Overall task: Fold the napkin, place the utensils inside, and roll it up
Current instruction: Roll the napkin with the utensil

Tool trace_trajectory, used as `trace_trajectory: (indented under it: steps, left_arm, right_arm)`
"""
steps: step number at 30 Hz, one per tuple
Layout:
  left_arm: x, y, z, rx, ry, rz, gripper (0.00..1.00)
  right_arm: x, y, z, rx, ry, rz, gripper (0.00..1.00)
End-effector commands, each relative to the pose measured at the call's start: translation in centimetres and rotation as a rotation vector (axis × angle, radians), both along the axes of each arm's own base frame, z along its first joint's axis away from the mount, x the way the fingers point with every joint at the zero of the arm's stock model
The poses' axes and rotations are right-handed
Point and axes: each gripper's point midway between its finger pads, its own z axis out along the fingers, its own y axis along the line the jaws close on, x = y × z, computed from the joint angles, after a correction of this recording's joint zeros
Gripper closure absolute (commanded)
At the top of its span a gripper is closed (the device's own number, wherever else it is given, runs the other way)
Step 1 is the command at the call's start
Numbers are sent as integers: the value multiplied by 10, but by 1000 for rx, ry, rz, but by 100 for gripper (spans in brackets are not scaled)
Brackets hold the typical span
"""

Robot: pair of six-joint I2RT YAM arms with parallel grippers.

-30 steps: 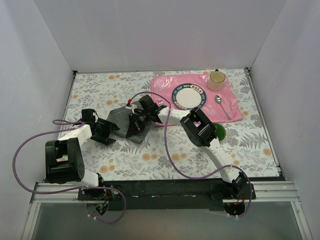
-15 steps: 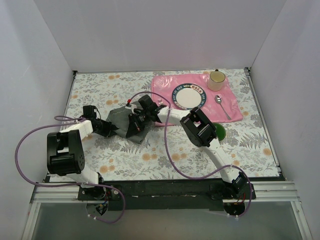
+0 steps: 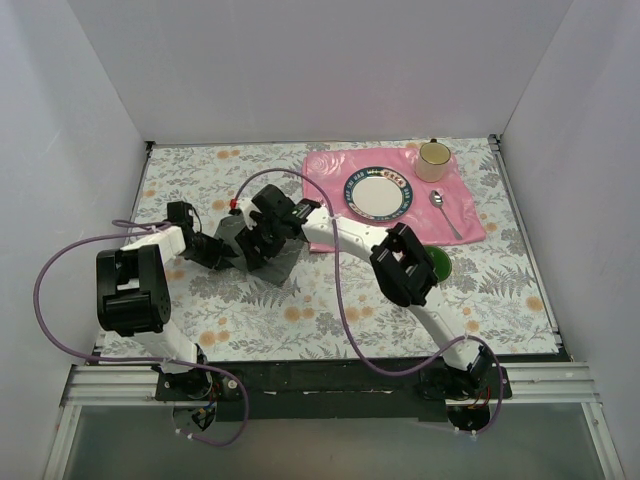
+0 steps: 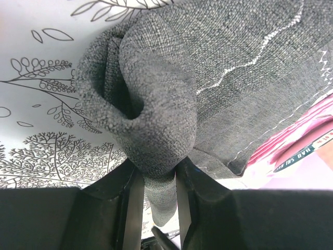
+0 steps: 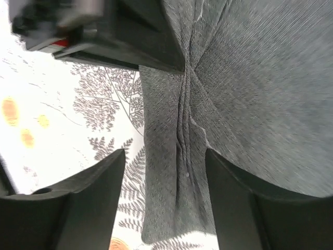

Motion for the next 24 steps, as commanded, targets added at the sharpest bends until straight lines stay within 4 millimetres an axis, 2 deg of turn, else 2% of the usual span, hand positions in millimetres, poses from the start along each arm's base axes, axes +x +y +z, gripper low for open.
trace_trajectory:
  steps: [1, 3, 6, 8, 11, 13, 24]
  left_arm:
    - [-34, 7, -18, 51, 162, -17, 100]
    - [-35, 8, -15, 54, 168, -18, 100]
    - [-36, 8, -15, 59, 183, -26, 100]
    - [-37, 6, -15, 45, 191, -28, 100]
    - [-41, 3, -17, 27, 205, -27, 100]
    - [-43, 4, -17, 33, 208, -27, 100]
    - [-51, 2, -21, 15, 221, -25, 100]
  right_arm:
    - [14, 2, 47, -55, -404, 24, 28]
    - [14, 5, 46, -71, -460, 23, 27]
    - [7, 20, 46, -47, -521, 60, 28]
    - [1, 31, 47, -21, -552, 80, 31]
    - [-9, 38, 38, -14, -564, 101, 35]
    - [-15, 41, 31, -3, -572, 113, 37]
    - [-10, 40, -3, -22, -618, 93, 43]
